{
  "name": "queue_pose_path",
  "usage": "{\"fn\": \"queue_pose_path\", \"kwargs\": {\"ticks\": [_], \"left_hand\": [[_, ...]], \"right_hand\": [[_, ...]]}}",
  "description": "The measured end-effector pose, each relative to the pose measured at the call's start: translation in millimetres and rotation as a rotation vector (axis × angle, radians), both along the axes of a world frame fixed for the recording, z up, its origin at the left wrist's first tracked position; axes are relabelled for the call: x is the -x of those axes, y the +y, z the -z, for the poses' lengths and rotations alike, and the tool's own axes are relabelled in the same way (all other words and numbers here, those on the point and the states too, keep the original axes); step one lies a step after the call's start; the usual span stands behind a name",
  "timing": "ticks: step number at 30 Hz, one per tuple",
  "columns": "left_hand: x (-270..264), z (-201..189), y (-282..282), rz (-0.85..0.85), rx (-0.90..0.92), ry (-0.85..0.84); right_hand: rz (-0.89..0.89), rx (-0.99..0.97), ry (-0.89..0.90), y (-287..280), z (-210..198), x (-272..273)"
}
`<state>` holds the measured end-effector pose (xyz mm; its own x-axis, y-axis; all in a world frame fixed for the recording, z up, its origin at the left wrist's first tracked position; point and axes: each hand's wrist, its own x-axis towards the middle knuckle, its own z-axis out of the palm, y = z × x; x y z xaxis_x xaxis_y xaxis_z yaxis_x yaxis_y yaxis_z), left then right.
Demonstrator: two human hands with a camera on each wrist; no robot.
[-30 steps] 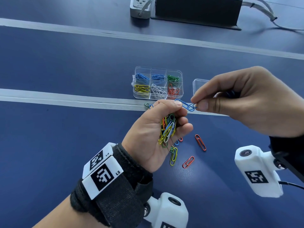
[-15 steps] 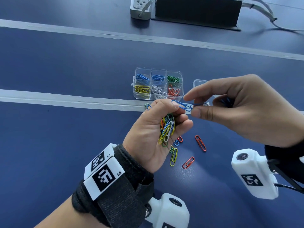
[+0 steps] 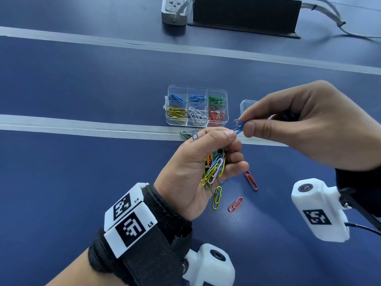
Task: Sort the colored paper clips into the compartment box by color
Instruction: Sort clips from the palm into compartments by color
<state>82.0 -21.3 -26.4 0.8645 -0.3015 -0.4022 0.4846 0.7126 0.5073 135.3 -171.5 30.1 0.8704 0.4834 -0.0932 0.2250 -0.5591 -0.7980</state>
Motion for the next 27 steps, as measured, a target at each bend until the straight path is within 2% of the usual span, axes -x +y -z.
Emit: {"fn": "queue_pose_path", "kwargs": {"ticks": [8,15,18,23,27], "left_hand": [[-0.1,3.2,-0.9,0.009,-0.054,-0.004],[0.9,2.0,-0.1,0.001,-0.067,-0.035],[1.3,2.2,-0.4,0.011,-0.071,-0.039],[0.4,4.3,0.1,-0.003,-0.028,-0.037],[0.4,3.1,0.0,0.011,-0.065,-0.071]], "right_hand": [[-0.017,0.007,0.102,3.3,-5.5,3.2],[0.079,-0.128,0.151,7.5,-3.6,3.2],[0.100,-0.125,0.189,6.2,-1.1,1.3],[0.076,-0.100,0.196,6.3,-2.2,0.7],[0.083,-0.109,0.174,5.6,-2.2,-0.1]]}}
